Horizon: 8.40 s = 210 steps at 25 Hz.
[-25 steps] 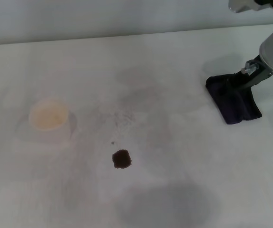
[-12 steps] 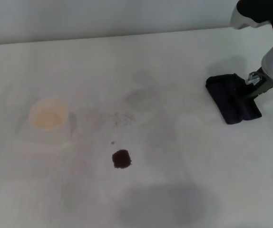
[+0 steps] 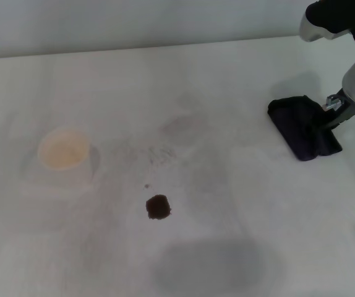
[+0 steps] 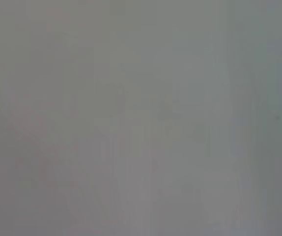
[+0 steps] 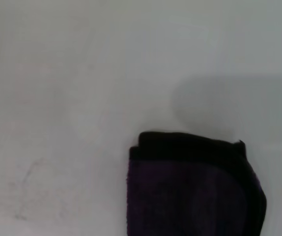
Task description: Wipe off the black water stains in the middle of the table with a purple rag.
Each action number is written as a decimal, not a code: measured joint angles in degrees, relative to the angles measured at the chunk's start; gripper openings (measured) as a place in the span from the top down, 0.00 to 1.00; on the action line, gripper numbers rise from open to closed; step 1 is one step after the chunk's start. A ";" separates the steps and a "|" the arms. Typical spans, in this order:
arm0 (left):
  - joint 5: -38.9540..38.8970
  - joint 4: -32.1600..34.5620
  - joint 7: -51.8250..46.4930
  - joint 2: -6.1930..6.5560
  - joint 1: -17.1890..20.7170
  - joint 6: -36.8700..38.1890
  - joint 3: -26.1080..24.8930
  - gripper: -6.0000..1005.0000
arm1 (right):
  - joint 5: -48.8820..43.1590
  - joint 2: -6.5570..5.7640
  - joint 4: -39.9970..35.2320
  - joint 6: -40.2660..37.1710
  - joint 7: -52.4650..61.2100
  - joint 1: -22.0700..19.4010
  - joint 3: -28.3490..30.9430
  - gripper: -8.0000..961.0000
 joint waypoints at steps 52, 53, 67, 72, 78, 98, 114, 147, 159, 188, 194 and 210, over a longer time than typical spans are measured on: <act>0.42 0.00 0.26 -0.73 -1.69 0.59 0.13 0.14 | 43.45 1.28 6.11 -4.13 -2.07 4.44 -36.69 0.89; 0.50 -0.01 0.26 -0.74 -1.76 0.59 0.15 0.14 | 45.03 1.30 5.70 -4.73 -2.07 5.05 -38.59 0.89; 0.82 -0.19 0.30 -0.72 -2.05 0.75 0.18 0.14 | 43.80 0.73 3.74 -7.91 1.57 7.84 -42.13 0.89; 0.80 -0.16 0.33 -0.48 -2.02 0.80 -0.03 0.14 | 35.84 0.66 4.90 -5.53 1.96 6.00 -35.48 0.89; 0.34 -0.11 1.07 -0.45 -2.82 2.53 -0.36 0.14 | 30.31 0.60 7.08 -4.82 2.42 3.60 -31.19 0.89; 0.56 0.48 1.10 -1.02 -3.85 2.60 -0.01 0.14 | 52.90 1.27 7.59 -9.26 -5.04 5.46 -47.22 0.89; 0.45 0.41 1.09 -1.10 -2.90 2.44 -0.31 0.14 | 30.64 0.51 6.23 -6.34 1.80 3.48 -33.05 0.89; 0.69 0.61 1.09 -0.93 -5.01 4.52 -0.12 0.14 | 10.68 -0.04 14.54 5.12 -0.21 -6.54 -9.64 0.89; 0.69 0.61 1.09 -0.99 -5.01 4.59 -0.28 0.14 | 8.00 0.19 14.39 3.85 -0.43 -8.39 -9.39 0.70; 0.24 0.49 1.09 -1.28 -5.28 6.12 -0.35 0.14 | 54.16 -0.13 3.93 -9.25 -55.76 -20.52 27.21 0.58; 0.24 0.48 1.09 -1.28 -5.68 7.12 -0.35 0.14 | 65.50 -0.13 -8.31 -11.88 -74.40 -20.69 33.50 0.58; 0.25 0.39 1.09 -1.28 -5.96 8.25 -0.35 0.14 | 103.97 0.34 -32.44 -19.90 -120.32 -20.61 33.87 0.58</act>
